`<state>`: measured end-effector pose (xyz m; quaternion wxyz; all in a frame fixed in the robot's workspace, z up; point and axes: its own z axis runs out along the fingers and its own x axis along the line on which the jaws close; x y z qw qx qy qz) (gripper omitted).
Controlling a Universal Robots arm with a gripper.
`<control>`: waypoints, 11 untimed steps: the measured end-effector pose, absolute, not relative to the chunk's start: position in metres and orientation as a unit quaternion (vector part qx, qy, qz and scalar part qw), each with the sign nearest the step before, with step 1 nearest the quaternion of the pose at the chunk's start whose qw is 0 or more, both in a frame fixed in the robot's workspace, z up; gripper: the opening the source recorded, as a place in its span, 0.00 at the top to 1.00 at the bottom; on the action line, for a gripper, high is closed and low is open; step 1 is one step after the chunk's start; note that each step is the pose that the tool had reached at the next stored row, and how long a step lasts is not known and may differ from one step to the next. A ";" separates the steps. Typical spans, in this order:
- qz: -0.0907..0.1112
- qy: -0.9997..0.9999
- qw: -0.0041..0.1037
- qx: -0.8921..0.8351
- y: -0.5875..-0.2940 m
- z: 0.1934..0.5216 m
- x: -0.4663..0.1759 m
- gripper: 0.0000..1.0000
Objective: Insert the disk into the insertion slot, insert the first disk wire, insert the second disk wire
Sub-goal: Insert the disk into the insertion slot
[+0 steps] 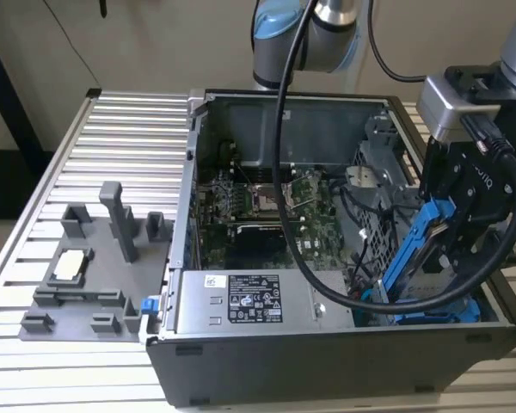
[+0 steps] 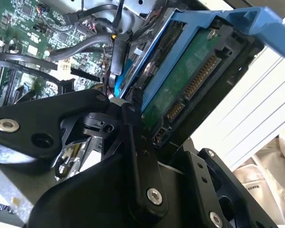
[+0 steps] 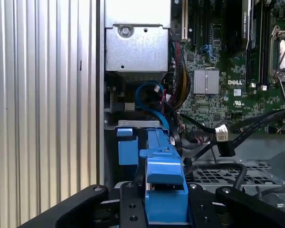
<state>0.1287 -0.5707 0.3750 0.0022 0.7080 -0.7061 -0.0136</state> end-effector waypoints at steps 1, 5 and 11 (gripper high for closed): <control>-0.014 -0.706 0.002 0.708 -0.571 0.375 0.129 0.67; -0.014 -0.706 0.002 0.708 -0.571 0.375 0.129 0.66; -0.014 -0.706 0.003 0.708 -0.571 0.382 0.129 0.60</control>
